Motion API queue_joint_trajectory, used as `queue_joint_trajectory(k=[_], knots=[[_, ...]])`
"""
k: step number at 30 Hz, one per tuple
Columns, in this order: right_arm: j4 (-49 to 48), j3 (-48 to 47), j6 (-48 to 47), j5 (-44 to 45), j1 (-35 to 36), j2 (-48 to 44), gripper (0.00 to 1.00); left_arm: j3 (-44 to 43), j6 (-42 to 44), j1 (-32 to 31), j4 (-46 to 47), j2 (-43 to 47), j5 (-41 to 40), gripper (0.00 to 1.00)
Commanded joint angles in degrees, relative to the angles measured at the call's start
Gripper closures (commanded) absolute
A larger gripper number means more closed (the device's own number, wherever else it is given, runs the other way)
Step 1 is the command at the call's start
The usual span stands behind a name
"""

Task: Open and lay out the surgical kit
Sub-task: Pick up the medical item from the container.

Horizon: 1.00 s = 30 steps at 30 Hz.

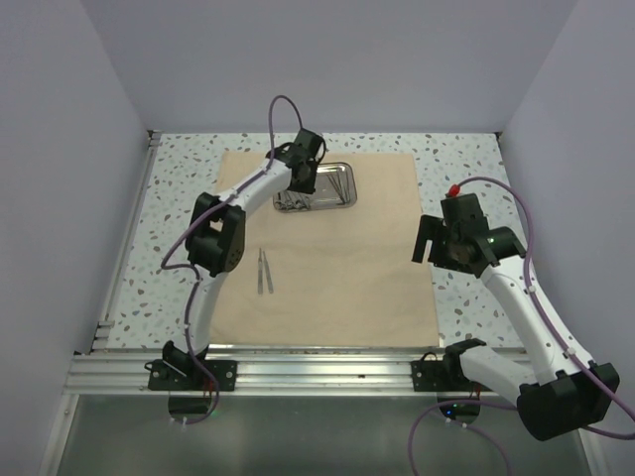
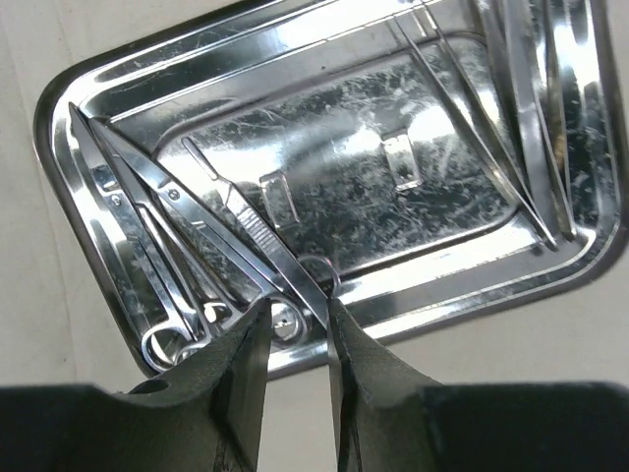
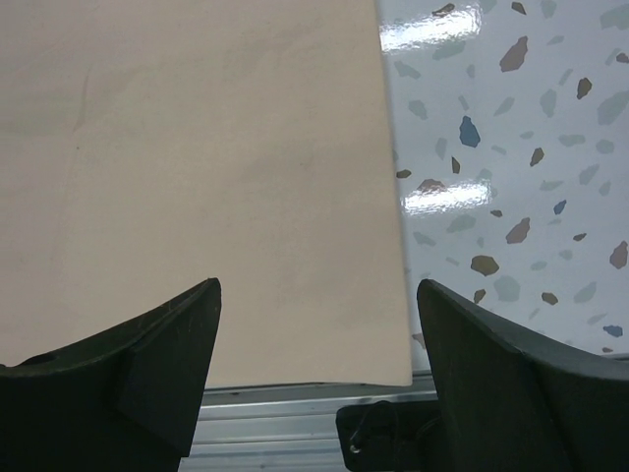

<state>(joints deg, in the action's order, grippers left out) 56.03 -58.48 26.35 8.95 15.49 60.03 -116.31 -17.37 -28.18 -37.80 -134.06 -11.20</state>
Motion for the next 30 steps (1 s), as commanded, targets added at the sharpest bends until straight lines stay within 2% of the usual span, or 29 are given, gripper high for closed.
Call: queue_joint_trajectory(k=[1, 10, 12, 13, 17, 25, 30], knots=[[-1.27, 0.64, 0.90, -1.74, 0.33, -1.05, 0.15, 2.14, -1.44, -1.34, -0.17, 6.44, -0.49, 0.68], [-1.01, 2.14, 0.81, -2.10, 0.33, -3.16, 0.16, 8.46, -5.39, -3.28, -0.69, 9.16, -0.92, 0.70], [-0.83, 2.23, 0.55, -1.83, 0.33, -3.69, 0.15, 9.69, -6.18, -3.63, -0.87, 9.34, -2.15, 0.69], [-0.66, 2.23, 0.55, -1.83, 0.25, -3.87, 0.15, 9.79, -7.06, -3.72, -1.13, 9.17, -2.59, 0.66], [0.04, 2.32, 0.28, -1.66, 0.33, -4.66, 0.15, 9.70, -8.82, -4.07, -1.31, 7.94, -3.21, 0.58], [0.57, 2.14, -0.24, -1.66, 0.25, -5.01, 0.15, 8.12, -11.99, -4.25, 0.01, 5.83, -2.42, 0.58], [0.57, 1.88, -0.60, -1.39, 0.25, -4.75, 0.15, 3.91, -13.83, -4.34, -2.71, 3.02, -3.56, 0.59]])
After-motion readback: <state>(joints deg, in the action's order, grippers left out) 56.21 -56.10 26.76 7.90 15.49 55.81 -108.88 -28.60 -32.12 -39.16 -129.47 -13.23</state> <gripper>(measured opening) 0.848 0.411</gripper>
